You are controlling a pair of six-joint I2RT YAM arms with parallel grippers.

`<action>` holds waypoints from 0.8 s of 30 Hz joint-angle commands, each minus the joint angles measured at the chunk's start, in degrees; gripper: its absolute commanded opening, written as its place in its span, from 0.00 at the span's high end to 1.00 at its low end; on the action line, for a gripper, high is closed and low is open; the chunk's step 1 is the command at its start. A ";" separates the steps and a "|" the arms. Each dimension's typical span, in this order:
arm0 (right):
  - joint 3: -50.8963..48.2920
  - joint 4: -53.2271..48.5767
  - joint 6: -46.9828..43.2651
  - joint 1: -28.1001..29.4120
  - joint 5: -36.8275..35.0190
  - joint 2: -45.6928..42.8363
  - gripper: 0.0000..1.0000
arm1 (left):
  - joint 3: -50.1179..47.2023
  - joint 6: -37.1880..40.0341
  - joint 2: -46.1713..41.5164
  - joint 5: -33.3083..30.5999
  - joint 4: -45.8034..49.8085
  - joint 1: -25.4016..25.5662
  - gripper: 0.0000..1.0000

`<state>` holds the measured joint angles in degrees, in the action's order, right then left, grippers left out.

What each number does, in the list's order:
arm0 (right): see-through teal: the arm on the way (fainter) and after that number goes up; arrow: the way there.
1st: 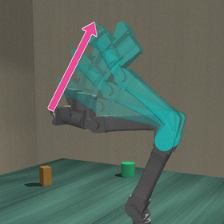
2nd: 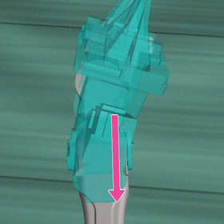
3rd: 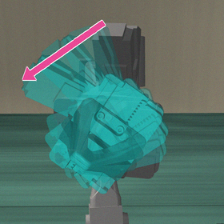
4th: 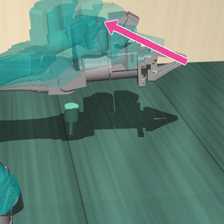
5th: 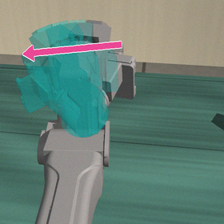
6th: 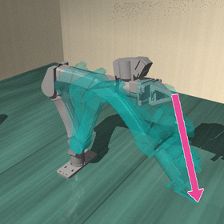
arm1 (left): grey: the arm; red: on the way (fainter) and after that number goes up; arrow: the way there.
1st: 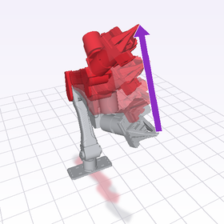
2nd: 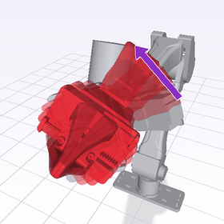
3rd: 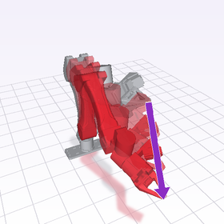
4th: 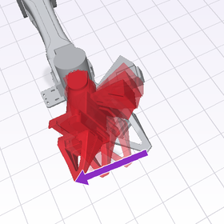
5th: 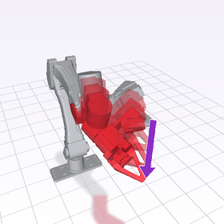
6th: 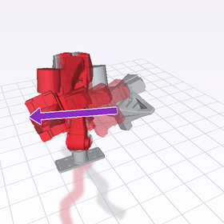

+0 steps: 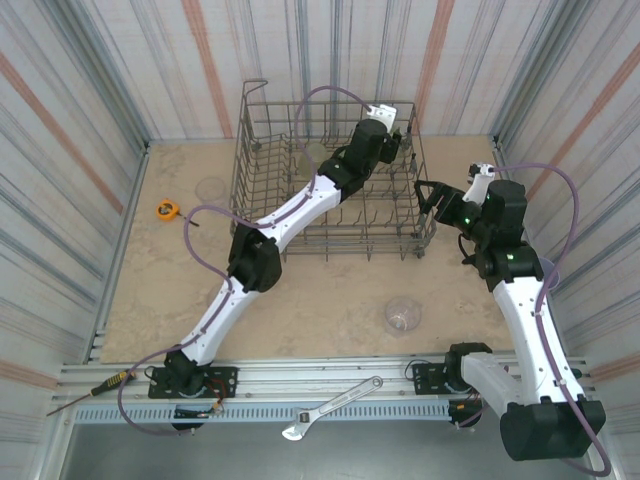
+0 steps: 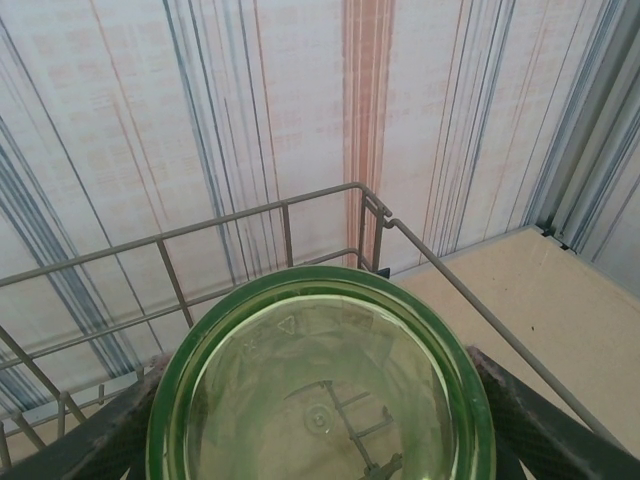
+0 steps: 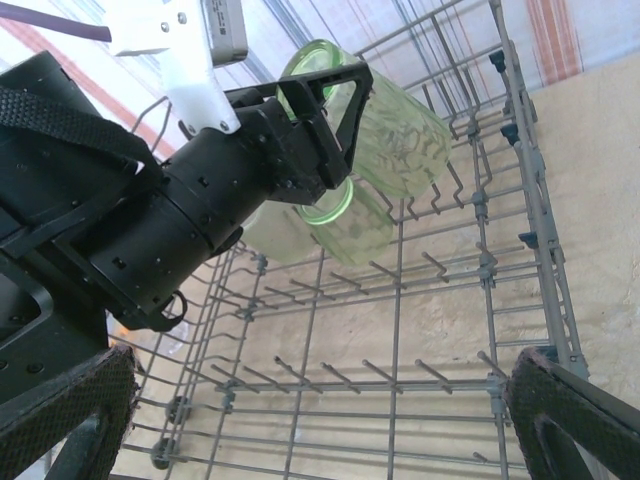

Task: Load the cups into the dish rack

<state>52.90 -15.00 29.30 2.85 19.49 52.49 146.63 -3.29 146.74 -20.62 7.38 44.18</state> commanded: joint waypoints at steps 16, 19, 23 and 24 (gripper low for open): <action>-0.87 0.46 -1.05 -0.39 -0.02 0.32 0.01 | -0.88 -0.33 3.45 -1.42 -1.97 0.21 0.80; -0.96 0.46 -1.14 -0.42 -0.13 0.15 0.01 | -0.85 1.54 4.73 -2.31 -2.87 0.57 0.69; -0.96 0.41 -1.21 -0.50 -0.03 0.41 0.01 | -0.82 1.63 5.89 -1.88 -3.52 0.64 0.53; -0.89 0.53 -1.16 -0.48 0.10 0.57 0.01 | -0.89 1.52 5.93 -1.40 -3.52 0.64 0.48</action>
<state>52.80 -15.00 29.30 2.85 19.49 52.95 145.97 -2.74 152.09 -21.06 6.28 44.62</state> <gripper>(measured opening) 0.986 0.669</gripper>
